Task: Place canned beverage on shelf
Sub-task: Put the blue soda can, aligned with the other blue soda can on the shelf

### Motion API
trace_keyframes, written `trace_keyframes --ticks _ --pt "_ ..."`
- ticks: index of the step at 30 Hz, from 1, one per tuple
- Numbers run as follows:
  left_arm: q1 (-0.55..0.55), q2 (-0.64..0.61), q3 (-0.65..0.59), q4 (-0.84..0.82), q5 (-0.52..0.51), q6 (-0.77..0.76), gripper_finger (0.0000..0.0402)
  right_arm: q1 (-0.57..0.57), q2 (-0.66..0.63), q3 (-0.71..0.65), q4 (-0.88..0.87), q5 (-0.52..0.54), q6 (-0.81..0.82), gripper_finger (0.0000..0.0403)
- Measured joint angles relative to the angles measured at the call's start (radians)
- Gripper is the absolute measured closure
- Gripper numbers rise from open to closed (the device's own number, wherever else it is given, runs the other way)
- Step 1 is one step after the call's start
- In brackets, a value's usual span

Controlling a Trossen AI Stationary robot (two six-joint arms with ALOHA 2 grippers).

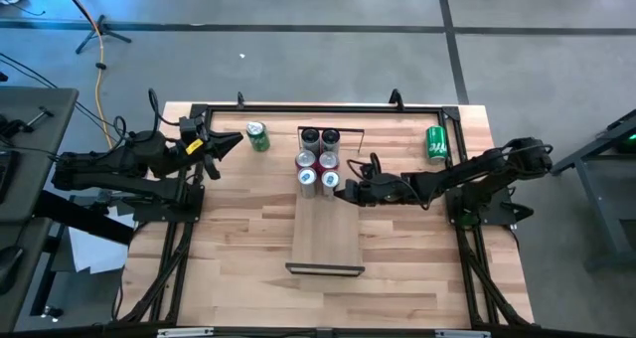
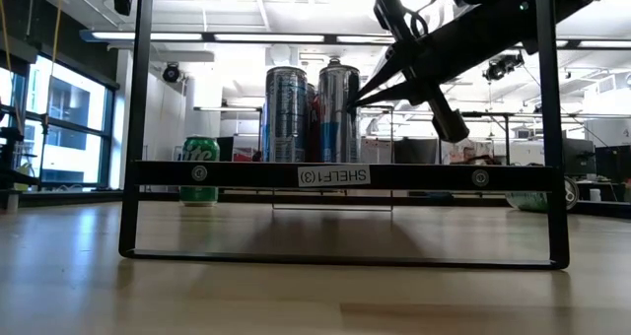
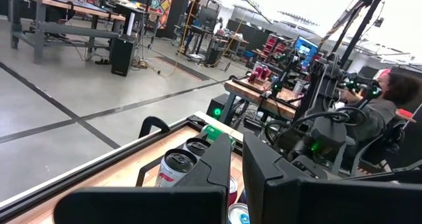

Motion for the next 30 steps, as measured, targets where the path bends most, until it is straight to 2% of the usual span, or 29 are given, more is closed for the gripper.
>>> trace_keyframes --ticks 14,22,30 --pt "0.0 0.0 0.0 0.0 0.0 0.001 0.0398 0.0 0.0 0.009 -0.009 0.048 0.013 0.0403" --pt "0.0 0.0 0.0 0.0 0.0 -0.002 0.0398 0.002 0.0 0.039 -0.023 -0.008 -0.053 0.0403" --pt "0.0 0.006 0.0 -0.01 0.01 -0.089 0.0398 0.009 -0.001 0.04 -0.102 -0.023 -0.041 0.0403"
